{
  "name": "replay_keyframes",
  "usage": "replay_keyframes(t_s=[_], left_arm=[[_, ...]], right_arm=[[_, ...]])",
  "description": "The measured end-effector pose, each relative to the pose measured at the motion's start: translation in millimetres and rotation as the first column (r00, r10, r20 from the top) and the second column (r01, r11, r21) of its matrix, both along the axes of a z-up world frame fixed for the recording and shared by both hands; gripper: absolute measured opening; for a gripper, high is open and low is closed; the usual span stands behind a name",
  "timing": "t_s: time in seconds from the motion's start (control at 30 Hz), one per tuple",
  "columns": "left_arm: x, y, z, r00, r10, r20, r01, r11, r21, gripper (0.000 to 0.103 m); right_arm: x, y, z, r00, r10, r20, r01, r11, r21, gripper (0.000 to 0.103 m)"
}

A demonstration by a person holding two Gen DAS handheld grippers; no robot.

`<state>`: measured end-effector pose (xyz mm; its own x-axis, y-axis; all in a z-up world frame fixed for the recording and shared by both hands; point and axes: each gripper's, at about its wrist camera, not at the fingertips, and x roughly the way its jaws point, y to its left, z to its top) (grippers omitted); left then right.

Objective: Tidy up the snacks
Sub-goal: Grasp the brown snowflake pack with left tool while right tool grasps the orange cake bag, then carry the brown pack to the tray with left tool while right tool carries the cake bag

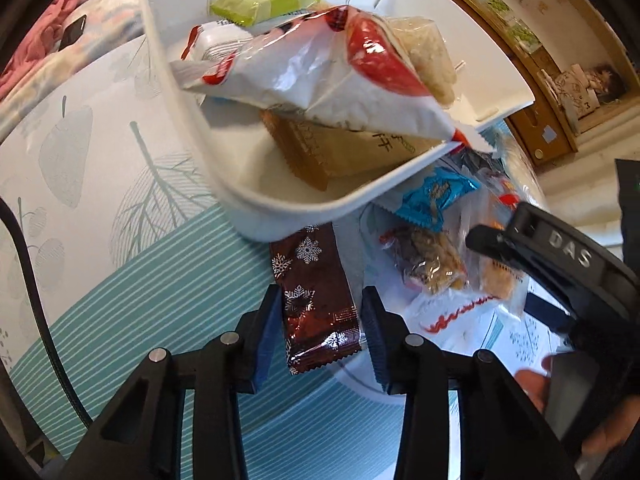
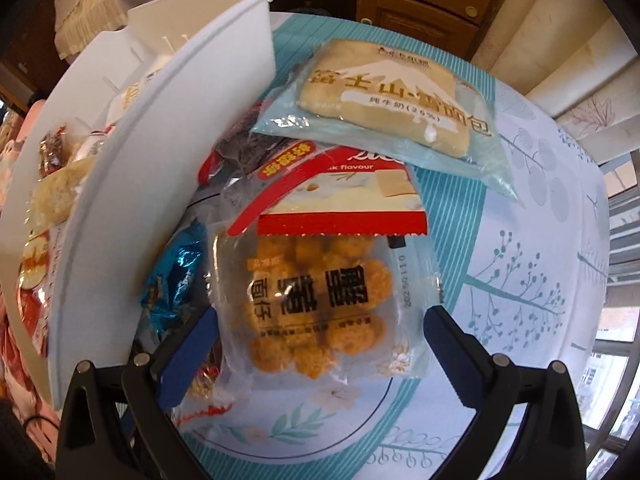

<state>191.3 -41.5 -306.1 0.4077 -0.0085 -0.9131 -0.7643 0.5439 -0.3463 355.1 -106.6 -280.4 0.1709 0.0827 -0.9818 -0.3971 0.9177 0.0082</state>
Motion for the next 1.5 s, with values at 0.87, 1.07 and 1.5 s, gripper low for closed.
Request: replay_keyframes(t_s=[0.87,1.07,1.5], left_arm=[[-36,4,11,0.993,-0.113,-0.041,0.112,0.993,-0.035,0.036],[-38,-10,46,0.982,-0.184,-0.033,0.184,0.983,0.012,0.036],[-33,-19,150,0.921,-0.39,0.022,0.379,0.906,0.188,0.036]], right_arm=[[-67,-55,9,0.994,-0.105,-0.017,0.105,0.994,0.041,0.081],[-101,-94,13,0.977,-0.172,-0.129,0.182,0.981,0.067,0.081],[-194,-136,26,0.915,-0.247,-0.32,0.29,0.952,0.094,0.08]])
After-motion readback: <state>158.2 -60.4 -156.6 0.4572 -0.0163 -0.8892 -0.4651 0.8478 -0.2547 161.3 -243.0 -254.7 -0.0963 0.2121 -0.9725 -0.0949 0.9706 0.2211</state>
